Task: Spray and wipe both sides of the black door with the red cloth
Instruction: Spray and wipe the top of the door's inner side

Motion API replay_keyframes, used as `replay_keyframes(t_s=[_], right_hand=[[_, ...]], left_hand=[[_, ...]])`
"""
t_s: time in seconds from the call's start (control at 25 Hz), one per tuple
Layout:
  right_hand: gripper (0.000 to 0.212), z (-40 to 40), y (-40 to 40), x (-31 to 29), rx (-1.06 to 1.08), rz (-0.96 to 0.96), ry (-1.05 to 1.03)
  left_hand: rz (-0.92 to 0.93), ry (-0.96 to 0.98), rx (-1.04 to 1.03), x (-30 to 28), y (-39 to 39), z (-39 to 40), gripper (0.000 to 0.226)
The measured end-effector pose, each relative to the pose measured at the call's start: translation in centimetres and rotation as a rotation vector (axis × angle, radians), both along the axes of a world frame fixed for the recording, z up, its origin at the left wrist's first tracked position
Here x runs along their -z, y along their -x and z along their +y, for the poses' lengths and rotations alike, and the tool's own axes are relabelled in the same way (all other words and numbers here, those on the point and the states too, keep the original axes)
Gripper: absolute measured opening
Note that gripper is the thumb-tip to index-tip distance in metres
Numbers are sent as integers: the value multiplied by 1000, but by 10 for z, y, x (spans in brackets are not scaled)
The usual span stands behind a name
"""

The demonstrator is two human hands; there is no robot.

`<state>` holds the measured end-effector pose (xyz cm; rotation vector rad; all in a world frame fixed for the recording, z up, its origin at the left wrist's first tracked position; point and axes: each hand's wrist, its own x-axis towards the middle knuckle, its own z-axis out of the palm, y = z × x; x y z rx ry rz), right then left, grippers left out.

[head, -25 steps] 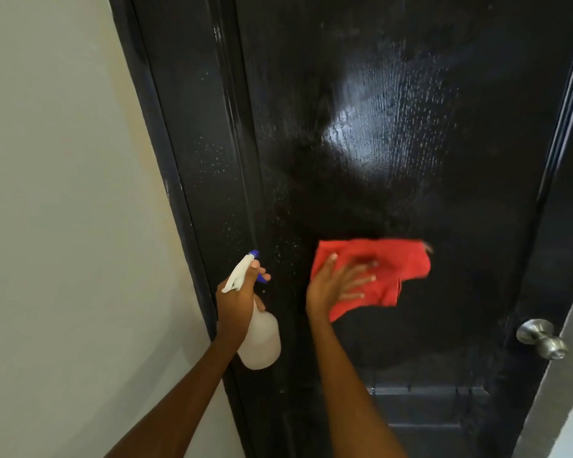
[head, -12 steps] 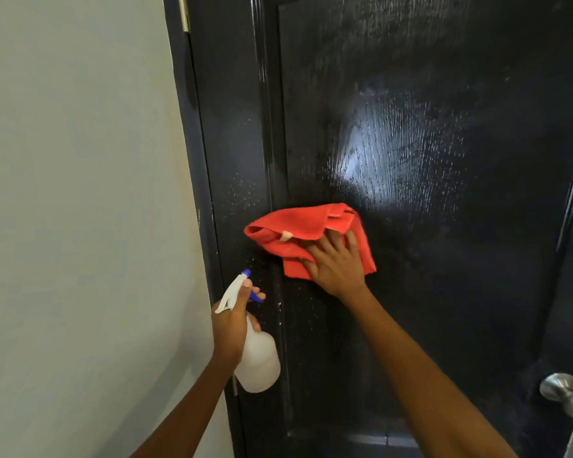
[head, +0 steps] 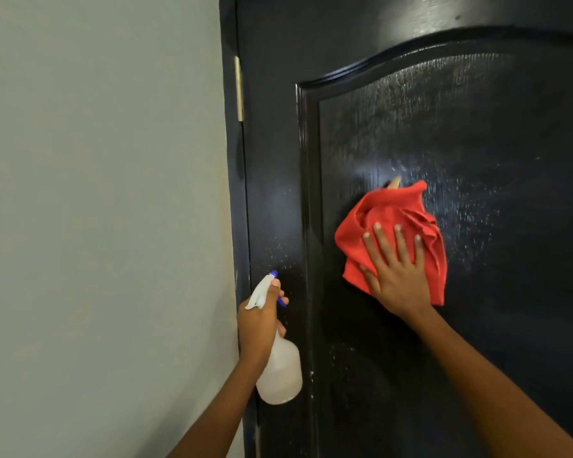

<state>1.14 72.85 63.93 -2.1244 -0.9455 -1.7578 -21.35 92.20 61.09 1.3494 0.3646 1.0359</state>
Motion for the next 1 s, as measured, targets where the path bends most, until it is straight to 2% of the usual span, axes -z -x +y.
replay_keyframes(t_s=[0.08, 0.28, 0.52, 0.6, 0.68, 0.8, 0.92, 1.0], right_hand=[[71, 0, -1, -4, -20, -61, 74], [68, 5, 2, -7, -46, -51, 32], [68, 19, 11, -10, -48, -20, 22], [68, 26, 13, -14, -75, -44, 52], [70, 36, 14, -12, -127, -134, 196], [75, 68, 17, 17, -213, -310, 586], [75, 111, 34, 72, -258, -253, 877], [70, 135, 48, 85, -252, -194, 989]], left_hand=[[-23, 12, -29, -14, -1, 8, 31], [-25, -15, -77, -43, 4, 23, 40], [-123, -57, 7, -81, 12, 21, 36], [-116, -94, -35, -103, 15, 19, 38], [-96, -180, -95, -123, 19, 18, 39], [-44, -252, -179, -131, 30, 18, 38], [7, -247, -204, -102, 47, 19, 38], [31, -247, -214, -77, 55, 19, 36]])
